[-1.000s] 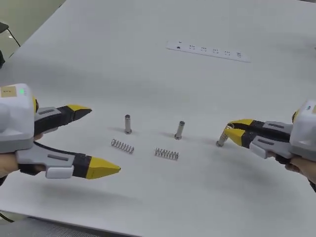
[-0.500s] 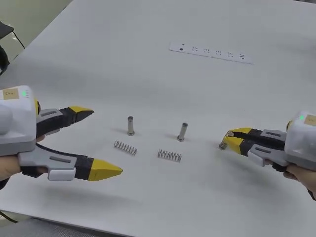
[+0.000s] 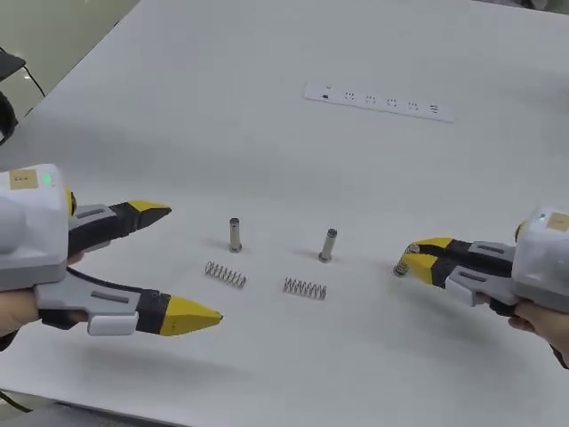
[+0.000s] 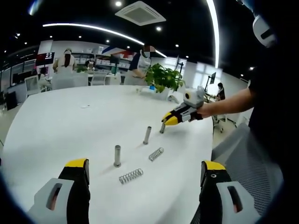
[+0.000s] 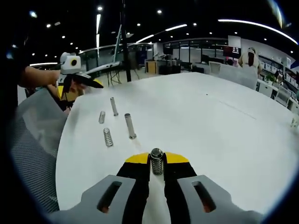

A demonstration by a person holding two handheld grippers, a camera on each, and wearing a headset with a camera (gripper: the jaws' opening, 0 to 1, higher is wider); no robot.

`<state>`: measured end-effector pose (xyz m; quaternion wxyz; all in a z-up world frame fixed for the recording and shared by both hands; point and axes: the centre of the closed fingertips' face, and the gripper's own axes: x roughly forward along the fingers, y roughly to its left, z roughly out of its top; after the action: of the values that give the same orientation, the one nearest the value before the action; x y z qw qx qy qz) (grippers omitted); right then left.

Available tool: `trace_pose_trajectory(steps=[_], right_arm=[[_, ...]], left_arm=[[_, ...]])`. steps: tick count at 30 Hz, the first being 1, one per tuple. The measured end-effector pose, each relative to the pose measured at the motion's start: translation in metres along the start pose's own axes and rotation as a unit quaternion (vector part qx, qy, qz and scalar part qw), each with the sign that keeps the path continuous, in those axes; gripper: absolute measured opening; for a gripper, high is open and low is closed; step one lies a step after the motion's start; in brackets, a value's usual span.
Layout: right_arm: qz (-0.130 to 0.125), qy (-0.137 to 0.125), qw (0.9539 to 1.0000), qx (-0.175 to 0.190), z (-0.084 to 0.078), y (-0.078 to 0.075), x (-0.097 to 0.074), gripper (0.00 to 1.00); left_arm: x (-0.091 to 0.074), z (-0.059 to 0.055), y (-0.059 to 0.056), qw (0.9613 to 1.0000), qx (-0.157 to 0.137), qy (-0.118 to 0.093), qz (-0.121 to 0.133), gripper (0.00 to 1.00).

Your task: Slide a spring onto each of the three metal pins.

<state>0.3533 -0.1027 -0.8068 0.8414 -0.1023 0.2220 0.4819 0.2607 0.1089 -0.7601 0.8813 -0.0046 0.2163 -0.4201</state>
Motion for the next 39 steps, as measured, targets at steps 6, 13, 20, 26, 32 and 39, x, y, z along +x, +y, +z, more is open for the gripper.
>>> trace_pose_trajectory(steps=[6,13,20,26,32,39], right_arm=[[0.001,0.004,1.0,0.002,0.0,0.0,0.001,0.09],[-0.003,-0.001,1.0,0.008,0.002,-0.003,0.0,0.14],[-0.001,-0.006,0.9999,0.016,0.005,-0.001,-0.002,0.17],[-0.002,-0.015,0.9995,0.028,0.007,-0.001,-0.004,0.22],[0.002,-0.025,0.9991,0.034,0.012,0.005,-0.009,0.28],[0.004,-0.039,0.9986,0.035,0.02,0.007,-0.016,0.34]], left_arm=[[0.0,-0.001,-0.001,1.0,0.001,0.001,-0.001,0.96],[0.0,0.0,-0.002,1.0,0.0,-0.002,-0.003,0.97],[0.0,0.003,-0.002,1.0,0.0,-0.005,-0.001,0.97],[0.0,0.003,-0.001,1.0,0.0,-0.005,0.0,0.97],[0.001,0.002,0.0,1.0,-0.001,-0.002,0.0,0.97],[0.001,0.002,0.0,1.0,-0.001,-0.002,0.001,0.97]])
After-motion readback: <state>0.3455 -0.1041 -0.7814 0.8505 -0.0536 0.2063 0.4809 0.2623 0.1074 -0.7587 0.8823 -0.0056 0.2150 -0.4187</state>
